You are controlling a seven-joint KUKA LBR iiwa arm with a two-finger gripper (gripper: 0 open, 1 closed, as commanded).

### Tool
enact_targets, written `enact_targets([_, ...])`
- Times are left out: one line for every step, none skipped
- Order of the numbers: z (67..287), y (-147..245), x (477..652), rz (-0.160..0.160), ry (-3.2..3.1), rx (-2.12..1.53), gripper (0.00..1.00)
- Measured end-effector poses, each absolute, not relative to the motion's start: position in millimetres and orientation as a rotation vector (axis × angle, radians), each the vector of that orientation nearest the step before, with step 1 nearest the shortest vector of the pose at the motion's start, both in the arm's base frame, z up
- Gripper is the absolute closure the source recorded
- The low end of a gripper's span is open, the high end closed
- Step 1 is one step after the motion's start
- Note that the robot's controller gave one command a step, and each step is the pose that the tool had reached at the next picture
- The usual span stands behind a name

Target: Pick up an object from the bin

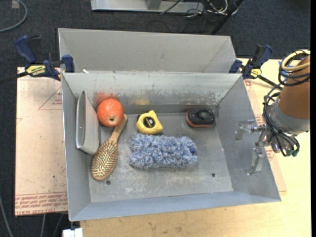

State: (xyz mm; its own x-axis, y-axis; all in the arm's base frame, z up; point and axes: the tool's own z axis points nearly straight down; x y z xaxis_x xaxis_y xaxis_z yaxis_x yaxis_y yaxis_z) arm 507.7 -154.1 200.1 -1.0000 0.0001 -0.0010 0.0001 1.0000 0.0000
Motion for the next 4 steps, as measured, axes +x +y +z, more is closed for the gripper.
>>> enact_targets([152.9,-135.4,503.0,-0.003,3.136,-0.022,0.00])
enact_targets([110.5,-118.8,504.6,0.002,3.133,-0.243,0.00])
enact_targets([96.8,-98.0,511.6,0.000,3.095,-0.526,0.00])
enact_targets([86.1,-72.9,522.9,0.001,3.126,-0.284,0.00])
